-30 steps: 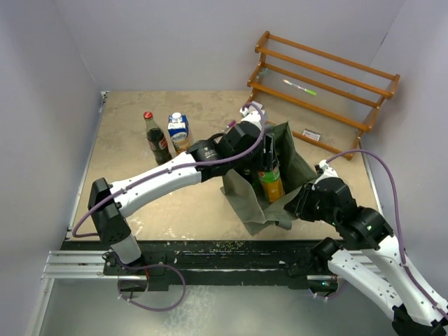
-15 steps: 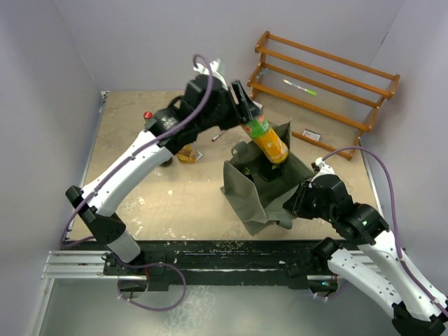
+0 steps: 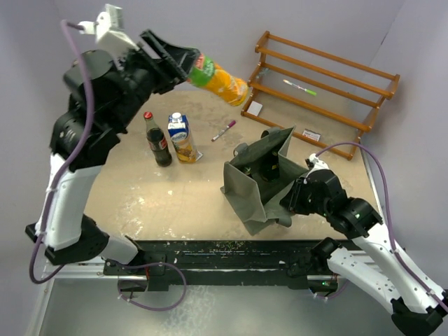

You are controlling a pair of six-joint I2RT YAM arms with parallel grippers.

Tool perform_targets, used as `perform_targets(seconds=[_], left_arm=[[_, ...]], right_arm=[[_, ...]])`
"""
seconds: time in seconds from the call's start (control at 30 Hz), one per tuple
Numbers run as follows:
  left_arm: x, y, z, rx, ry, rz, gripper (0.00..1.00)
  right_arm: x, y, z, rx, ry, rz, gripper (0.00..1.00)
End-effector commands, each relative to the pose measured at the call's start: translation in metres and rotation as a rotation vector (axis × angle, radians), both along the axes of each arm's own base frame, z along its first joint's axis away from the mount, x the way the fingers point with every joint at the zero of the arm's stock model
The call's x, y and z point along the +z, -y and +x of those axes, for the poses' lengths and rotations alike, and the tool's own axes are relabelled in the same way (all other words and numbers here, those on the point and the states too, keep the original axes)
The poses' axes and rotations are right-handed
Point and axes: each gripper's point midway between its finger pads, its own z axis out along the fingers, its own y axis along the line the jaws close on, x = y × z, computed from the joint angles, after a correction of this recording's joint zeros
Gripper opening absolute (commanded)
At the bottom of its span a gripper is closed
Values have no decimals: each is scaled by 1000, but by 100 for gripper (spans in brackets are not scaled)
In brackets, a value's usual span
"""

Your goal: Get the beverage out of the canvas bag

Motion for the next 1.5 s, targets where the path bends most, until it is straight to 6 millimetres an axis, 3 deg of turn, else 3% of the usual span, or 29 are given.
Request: perform_targets(seconds=[0.0, 0.1, 0.2, 0.3, 0.47, 0.57, 0.7, 0.8, 0.93, 1.07, 1.27, 1.47], left_arm=[[12, -48, -11, 164, 71, 58, 0], [-2, -67, -11, 241, 60, 141, 0], [-33, -79, -10, 288, 4, 244, 0], [-84, -84, -7, 313, -86, 341, 0], [-189, -92, -6, 347, -227, 443, 0], [-245, -106, -12, 408, -328, 485, 0], [-293, -130, -19, 514, -404, 550, 0], [-303, -150, -19, 603, -413, 605, 0], [-291, -179, -4, 717, -368, 675, 0], [-280, -204, 24, 776, -289, 713, 0], [-278, -244, 65, 876, -310, 591, 0], [-292, -260, 92, 898, -329, 547, 0]], right_arm=[[-6, -7, 1, 49, -23, -10, 26], [-9, -9, 1, 61, -31, -17, 26], [-10, -9, 1, 64, -35, -25, 26], [-9, -7, 2, 57, -32, -35, 26], [-5, -1, 3, 37, -19, -48, 26], [-4, 1, 3, 25, -15, -54, 26], [-3, 4, 2, 8, -11, -51, 26], [-1, 5, 2, -3, -6, -49, 26], [0, 7, 2, -11, -7, -51, 26], [0, 6, 2, -14, -8, -48, 26], [3, 7, 3, -18, -5, -50, 26], [7, 11, 2, -38, 3, -53, 26]])
